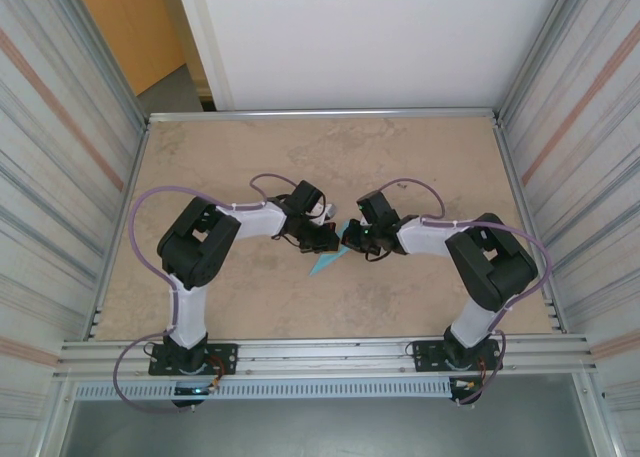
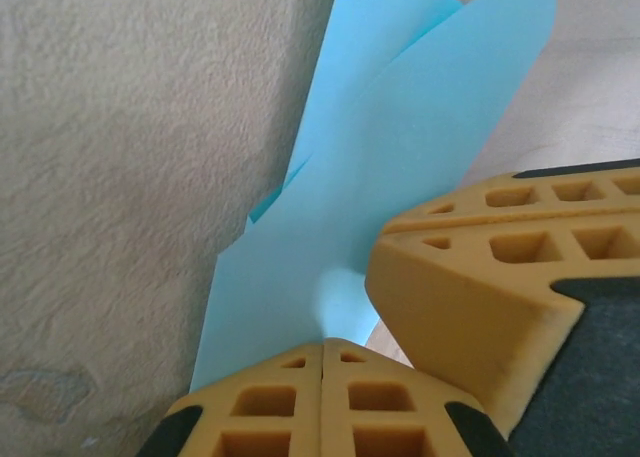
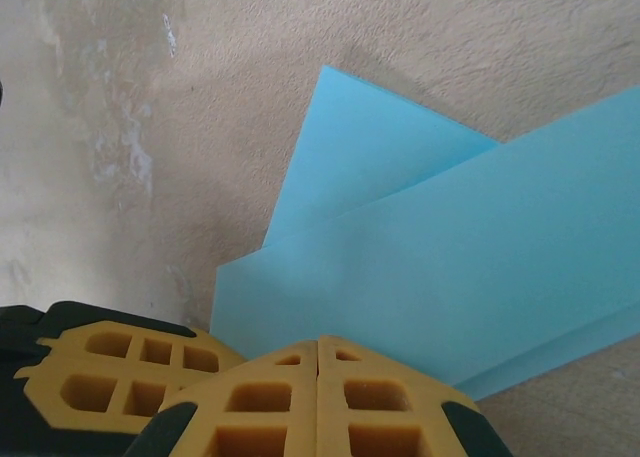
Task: Fold a paper plane with a square sheet of paper (pick it up from the middle)
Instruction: Fold the wing for the fifth time at the center of the table.
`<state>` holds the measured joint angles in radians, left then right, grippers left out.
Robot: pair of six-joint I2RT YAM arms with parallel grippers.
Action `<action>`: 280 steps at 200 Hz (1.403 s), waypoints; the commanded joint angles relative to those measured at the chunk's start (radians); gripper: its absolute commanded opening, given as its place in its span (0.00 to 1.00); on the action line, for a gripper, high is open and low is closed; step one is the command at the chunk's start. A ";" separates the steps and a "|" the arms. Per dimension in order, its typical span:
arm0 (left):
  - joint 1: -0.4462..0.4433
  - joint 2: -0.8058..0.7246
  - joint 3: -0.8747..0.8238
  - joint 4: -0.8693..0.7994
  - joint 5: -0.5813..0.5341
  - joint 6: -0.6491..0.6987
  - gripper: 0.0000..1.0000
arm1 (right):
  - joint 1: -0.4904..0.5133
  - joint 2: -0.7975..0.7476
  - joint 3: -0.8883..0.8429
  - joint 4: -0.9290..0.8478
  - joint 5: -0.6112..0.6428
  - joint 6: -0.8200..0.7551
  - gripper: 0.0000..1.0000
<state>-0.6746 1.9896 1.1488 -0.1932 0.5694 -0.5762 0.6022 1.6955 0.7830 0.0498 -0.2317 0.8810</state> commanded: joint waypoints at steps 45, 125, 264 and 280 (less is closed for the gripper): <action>-0.015 0.069 -0.106 -0.107 -0.112 -0.040 0.00 | -0.067 -0.028 -0.119 0.050 0.104 0.030 0.01; -0.014 0.053 -0.153 -0.078 -0.101 -0.048 0.00 | -0.310 -0.007 -0.098 0.031 0.005 -0.073 0.03; 0.081 -0.375 -0.104 -0.084 -0.057 -0.064 0.41 | -0.226 -0.335 0.049 -0.428 0.104 -0.128 0.53; 0.120 -0.445 -0.158 -0.104 -0.086 -0.058 0.46 | -0.167 -0.336 0.071 -0.466 0.149 -0.080 0.59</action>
<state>-0.6048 1.6371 1.0698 -0.2531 0.5297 -0.6331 0.3676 1.3762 0.8124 -0.2771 -0.1696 0.7425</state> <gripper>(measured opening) 0.432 0.556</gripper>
